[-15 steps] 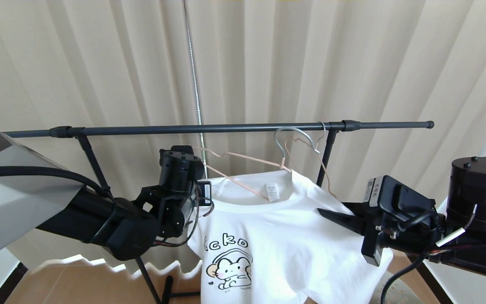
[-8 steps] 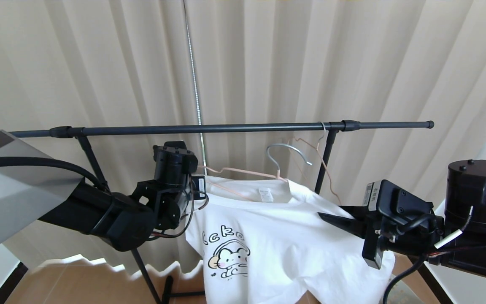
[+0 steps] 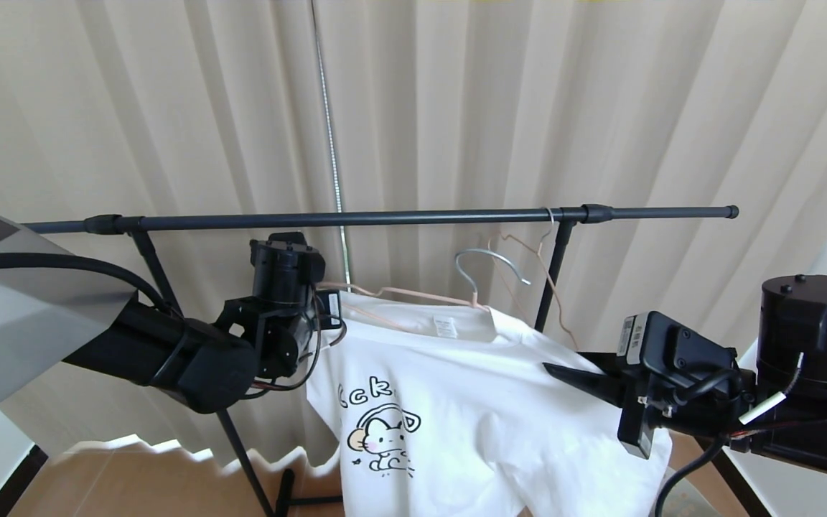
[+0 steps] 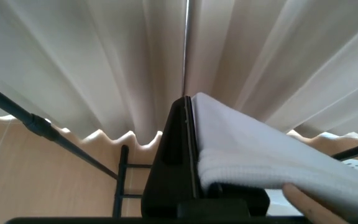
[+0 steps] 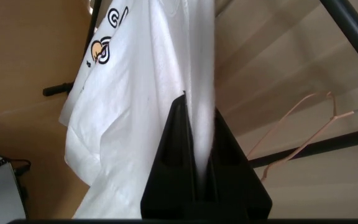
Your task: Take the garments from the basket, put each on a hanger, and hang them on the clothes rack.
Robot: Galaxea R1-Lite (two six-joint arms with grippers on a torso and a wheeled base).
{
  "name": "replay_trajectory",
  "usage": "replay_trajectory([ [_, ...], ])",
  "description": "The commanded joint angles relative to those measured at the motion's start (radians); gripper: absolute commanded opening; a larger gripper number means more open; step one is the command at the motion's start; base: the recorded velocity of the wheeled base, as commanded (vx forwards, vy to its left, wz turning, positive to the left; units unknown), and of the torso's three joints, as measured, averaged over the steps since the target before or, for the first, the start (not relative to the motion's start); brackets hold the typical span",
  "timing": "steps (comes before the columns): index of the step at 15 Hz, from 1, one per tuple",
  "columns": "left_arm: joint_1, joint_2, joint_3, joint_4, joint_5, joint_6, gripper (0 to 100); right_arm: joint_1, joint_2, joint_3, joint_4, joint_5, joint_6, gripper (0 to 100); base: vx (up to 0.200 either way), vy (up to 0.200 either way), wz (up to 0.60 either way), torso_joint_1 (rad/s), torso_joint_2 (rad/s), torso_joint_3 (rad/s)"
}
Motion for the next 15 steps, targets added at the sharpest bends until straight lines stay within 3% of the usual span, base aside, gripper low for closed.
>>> replay_trajectory([
  [1, 0.009, -0.006, -0.003, -0.001, -0.003, -0.001, 0, -0.004, 0.001, 0.000, 0.000, 0.000, 0.000, 0, 0.000, 0.000, 0.00, 0.000, 0.00, 0.000],
  [9, 0.025, -0.038, 0.008, -0.001, -0.047, 0.002, 0, -0.059, 0.020, 0.002, -0.001, -0.002, -0.066, 0, 0.000, 0.000, 0.00, 0.000, 0.00, 0.000],
  [15, 0.040, -0.038, 0.003, -0.001, -0.053, 0.004, 0, -0.067, 0.016, 0.000, -0.001, -0.002, -0.066, 0, 0.000, 0.000, 0.00, 0.000, 0.00, 0.000],
])
